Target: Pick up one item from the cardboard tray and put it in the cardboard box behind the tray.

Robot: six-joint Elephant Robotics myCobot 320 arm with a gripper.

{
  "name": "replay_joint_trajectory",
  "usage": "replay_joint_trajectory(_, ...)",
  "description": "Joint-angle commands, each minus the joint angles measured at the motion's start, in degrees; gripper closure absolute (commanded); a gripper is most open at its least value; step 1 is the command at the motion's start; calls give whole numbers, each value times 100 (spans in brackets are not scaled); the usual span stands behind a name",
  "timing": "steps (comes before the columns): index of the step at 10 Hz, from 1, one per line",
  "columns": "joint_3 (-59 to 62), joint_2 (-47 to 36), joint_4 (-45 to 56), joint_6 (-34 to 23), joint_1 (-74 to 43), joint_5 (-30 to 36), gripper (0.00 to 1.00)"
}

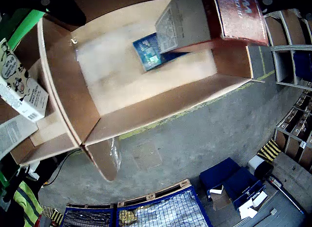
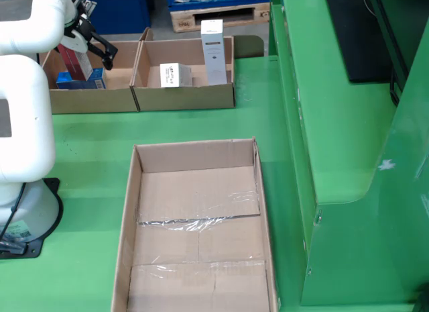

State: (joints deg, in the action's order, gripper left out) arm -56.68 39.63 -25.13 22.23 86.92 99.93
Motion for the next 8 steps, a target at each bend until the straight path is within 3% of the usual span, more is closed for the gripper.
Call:
replay_joint_trajectory(1,5668,2727,-429,-481,799,-4480,0)
replay_joint_trajectory(2,5668,2598,-422,-278,829,-4523,0)
replay_joint_trajectory(3,5668,2384,-421,-911,1010,-4526,0)
replay_joint_trajectory(4,5668,2384,-422,-761,1010,-4525,0)
replay_joint_trajectory(8,5668,2109,-421,-1064,1283,-4527,0)
